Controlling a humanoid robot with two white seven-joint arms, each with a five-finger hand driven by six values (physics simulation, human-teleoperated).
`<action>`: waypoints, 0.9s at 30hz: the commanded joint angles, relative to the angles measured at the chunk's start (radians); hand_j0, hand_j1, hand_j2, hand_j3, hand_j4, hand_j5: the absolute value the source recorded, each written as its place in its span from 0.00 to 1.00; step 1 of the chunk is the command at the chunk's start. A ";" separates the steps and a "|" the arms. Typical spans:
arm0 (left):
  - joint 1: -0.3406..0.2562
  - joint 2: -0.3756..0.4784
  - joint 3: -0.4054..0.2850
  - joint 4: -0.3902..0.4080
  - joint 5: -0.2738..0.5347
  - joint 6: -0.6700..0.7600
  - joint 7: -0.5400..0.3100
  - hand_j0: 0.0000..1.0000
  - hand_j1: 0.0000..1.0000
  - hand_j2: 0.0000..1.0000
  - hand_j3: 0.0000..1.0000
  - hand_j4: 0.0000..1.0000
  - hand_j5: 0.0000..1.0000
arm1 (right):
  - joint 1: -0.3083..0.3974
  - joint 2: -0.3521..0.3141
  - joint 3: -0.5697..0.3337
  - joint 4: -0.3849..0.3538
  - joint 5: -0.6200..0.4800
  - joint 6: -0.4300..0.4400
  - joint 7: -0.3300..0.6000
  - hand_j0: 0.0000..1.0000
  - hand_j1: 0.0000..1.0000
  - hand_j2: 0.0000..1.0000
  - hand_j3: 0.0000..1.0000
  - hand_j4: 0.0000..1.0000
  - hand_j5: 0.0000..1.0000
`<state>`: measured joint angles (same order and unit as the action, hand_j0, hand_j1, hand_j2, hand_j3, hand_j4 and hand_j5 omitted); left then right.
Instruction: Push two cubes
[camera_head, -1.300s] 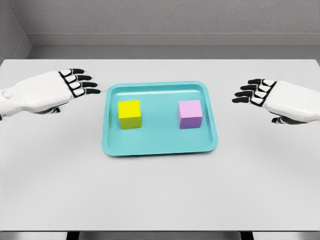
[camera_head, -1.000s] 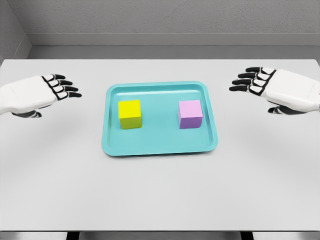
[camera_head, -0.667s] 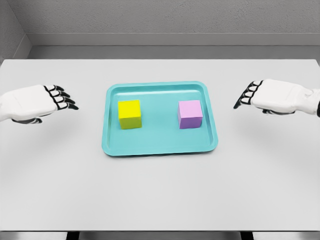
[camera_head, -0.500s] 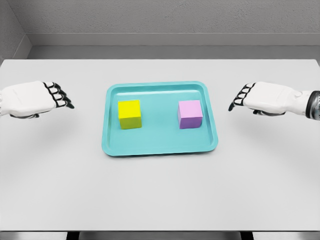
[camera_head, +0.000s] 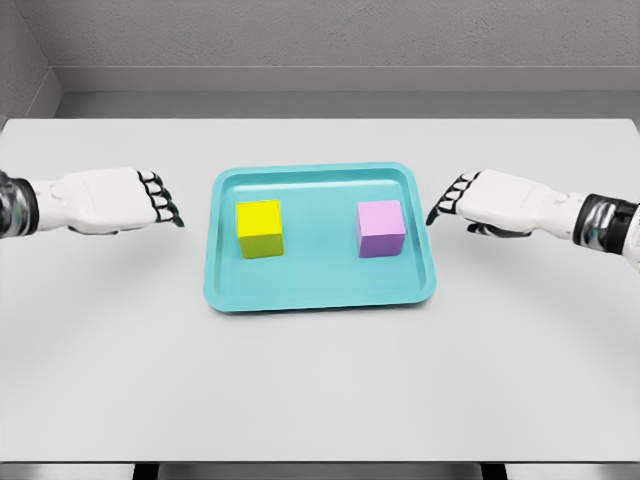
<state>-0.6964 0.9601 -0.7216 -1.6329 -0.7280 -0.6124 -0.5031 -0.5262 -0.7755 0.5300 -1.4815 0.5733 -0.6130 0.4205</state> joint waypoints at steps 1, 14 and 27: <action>0.000 -0.014 -0.021 -0.001 0.001 0.002 -0.003 0.84 0.84 0.84 0.84 0.84 0.84 | 0.000 0.010 0.005 0.003 -0.003 0.002 -0.003 0.68 0.68 0.68 0.68 0.68 0.68; -0.060 -0.053 -0.056 0.054 -0.001 0.002 -0.017 0.84 0.84 0.84 0.84 0.84 0.84 | -0.031 0.058 0.041 0.049 0.040 0.002 0.038 0.68 0.68 0.68 0.68 0.68 0.68; -0.077 -0.130 -0.067 0.074 -0.028 0.002 -0.018 0.84 0.84 0.84 0.84 0.84 0.84 | -0.057 0.098 0.073 0.043 0.048 0.002 0.044 0.67 0.67 0.67 0.67 0.67 0.67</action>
<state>-0.7731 0.8404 -0.7859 -1.5595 -0.7545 -0.6127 -0.5219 -0.5829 -0.6850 0.5942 -1.4383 0.6068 -0.6032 0.4617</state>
